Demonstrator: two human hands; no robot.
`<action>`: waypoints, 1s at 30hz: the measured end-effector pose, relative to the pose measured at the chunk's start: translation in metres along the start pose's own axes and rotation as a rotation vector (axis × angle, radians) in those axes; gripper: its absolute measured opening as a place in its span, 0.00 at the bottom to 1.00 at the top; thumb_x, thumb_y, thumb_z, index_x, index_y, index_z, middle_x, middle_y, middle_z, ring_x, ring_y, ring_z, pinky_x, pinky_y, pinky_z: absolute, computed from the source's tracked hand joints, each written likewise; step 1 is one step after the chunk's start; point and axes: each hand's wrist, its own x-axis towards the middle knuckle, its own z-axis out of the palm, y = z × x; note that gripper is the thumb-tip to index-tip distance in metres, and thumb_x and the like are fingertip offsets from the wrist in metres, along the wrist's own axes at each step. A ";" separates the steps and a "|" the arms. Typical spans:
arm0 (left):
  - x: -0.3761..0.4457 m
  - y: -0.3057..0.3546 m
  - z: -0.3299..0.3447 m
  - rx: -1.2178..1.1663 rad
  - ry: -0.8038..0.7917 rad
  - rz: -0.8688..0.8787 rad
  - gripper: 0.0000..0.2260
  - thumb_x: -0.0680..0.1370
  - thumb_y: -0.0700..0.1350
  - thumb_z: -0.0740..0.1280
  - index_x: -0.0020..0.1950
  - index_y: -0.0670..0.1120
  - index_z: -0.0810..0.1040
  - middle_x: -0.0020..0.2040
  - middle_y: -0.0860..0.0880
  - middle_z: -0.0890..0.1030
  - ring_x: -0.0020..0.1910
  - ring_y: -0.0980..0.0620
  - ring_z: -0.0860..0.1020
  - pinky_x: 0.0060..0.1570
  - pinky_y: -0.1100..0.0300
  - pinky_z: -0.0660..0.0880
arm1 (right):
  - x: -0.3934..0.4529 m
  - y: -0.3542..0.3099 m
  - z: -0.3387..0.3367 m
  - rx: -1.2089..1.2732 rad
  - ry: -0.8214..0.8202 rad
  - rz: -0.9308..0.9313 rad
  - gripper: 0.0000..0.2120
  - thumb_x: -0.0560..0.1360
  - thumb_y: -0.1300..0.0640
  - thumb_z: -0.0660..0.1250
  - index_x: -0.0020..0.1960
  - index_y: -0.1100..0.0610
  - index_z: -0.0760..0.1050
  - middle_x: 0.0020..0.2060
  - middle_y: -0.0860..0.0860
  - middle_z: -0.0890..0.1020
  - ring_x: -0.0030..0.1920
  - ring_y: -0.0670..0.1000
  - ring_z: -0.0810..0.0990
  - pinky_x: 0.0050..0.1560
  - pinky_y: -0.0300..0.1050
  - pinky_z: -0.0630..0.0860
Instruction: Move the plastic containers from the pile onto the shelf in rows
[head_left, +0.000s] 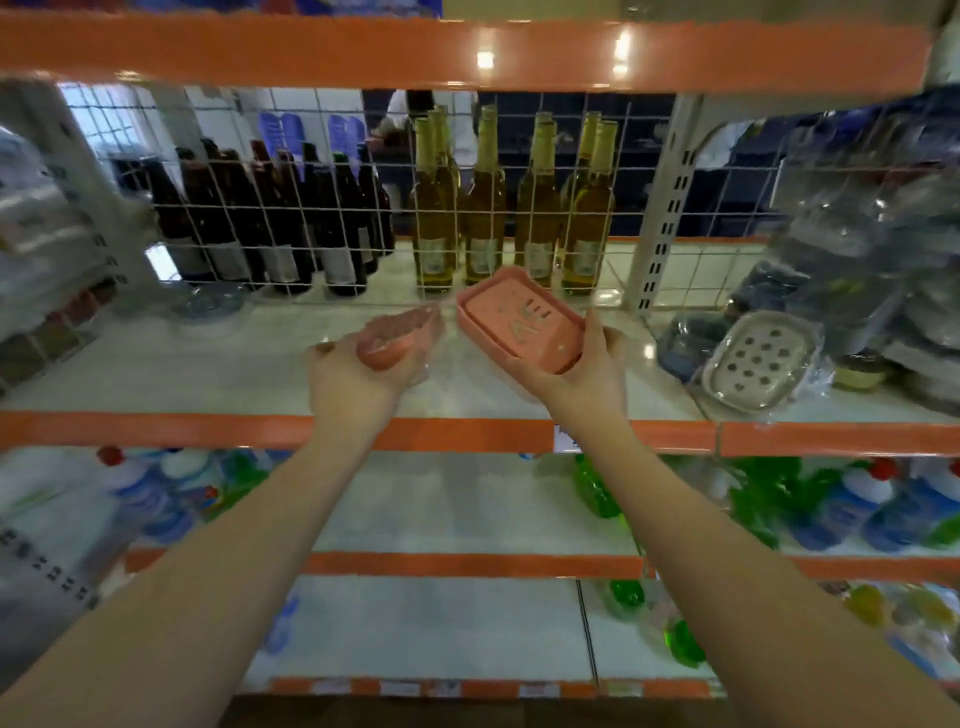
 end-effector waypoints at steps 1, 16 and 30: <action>-0.001 -0.005 -0.009 -0.004 0.022 0.004 0.37 0.60 0.68 0.67 0.58 0.42 0.79 0.52 0.44 0.80 0.58 0.46 0.75 0.51 0.63 0.69 | -0.002 -0.005 0.009 -0.003 -0.015 -0.004 0.51 0.61 0.38 0.76 0.75 0.53 0.54 0.64 0.51 0.63 0.63 0.50 0.70 0.62 0.45 0.72; 0.098 -0.103 -0.105 -0.062 0.179 -0.257 0.40 0.54 0.72 0.63 0.54 0.45 0.80 0.51 0.45 0.81 0.52 0.45 0.78 0.55 0.52 0.75 | 0.043 -0.069 0.173 0.033 -0.185 -0.036 0.38 0.66 0.40 0.73 0.68 0.59 0.66 0.65 0.51 0.66 0.59 0.52 0.73 0.58 0.48 0.74; 0.213 -0.156 -0.079 -0.316 0.040 -0.569 0.27 0.62 0.72 0.65 0.41 0.48 0.80 0.40 0.49 0.80 0.40 0.51 0.77 0.42 0.58 0.72 | 0.122 -0.081 0.280 0.055 -0.316 0.212 0.25 0.76 0.37 0.59 0.31 0.55 0.68 0.28 0.51 0.73 0.35 0.53 0.74 0.40 0.46 0.70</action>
